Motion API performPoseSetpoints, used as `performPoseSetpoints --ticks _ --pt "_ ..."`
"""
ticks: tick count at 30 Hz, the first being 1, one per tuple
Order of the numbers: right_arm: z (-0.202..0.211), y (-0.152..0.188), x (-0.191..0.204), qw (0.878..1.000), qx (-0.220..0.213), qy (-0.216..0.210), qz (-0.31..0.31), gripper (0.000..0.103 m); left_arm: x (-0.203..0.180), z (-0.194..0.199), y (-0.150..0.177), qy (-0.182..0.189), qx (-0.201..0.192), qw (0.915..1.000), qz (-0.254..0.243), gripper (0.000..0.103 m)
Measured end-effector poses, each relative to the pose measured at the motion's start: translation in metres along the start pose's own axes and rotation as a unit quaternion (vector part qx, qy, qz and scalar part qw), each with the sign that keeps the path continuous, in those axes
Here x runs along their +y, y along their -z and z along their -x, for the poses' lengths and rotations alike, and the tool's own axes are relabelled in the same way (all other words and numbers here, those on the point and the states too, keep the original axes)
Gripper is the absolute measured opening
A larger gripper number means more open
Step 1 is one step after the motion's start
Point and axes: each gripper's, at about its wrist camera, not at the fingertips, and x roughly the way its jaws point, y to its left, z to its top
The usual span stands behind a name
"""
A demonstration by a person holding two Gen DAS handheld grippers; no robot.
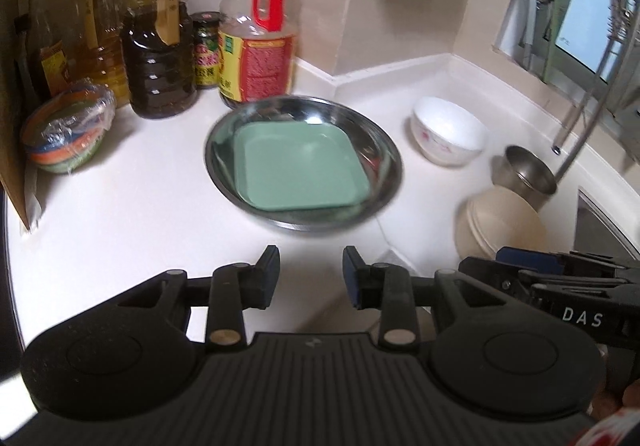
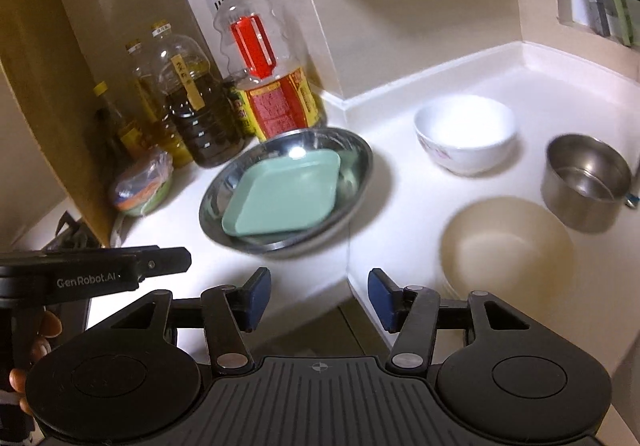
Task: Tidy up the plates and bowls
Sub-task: 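Move both tools toward the stacked cream bowls beside the sink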
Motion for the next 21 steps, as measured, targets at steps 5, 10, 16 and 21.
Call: performPoseSetpoints --ticks 5,10,16,21 --pt "0.021 0.017 -0.018 1.0 0.012 0.006 -0.008 0.056 -0.025 0.003 0.022 0.008 0.015 0.9998 -0.008 0.03" --pt "0.04 0.035 -0.038 0.999 0.023 0.017 -0.018 0.056 -0.049 0.006 0.038 0.016 0.026 0.9994 -0.014 0.03" --pt "0.06 0.051 -0.059 0.999 0.034 0.026 -0.031 0.056 -0.076 0.011 0.052 0.023 0.034 0.9989 -0.022 0.03" --pt "0.077 0.06 -0.074 0.998 0.035 0.029 -0.038 0.056 -0.096 0.015 0.063 0.029 0.038 0.9984 -0.029 0.03"
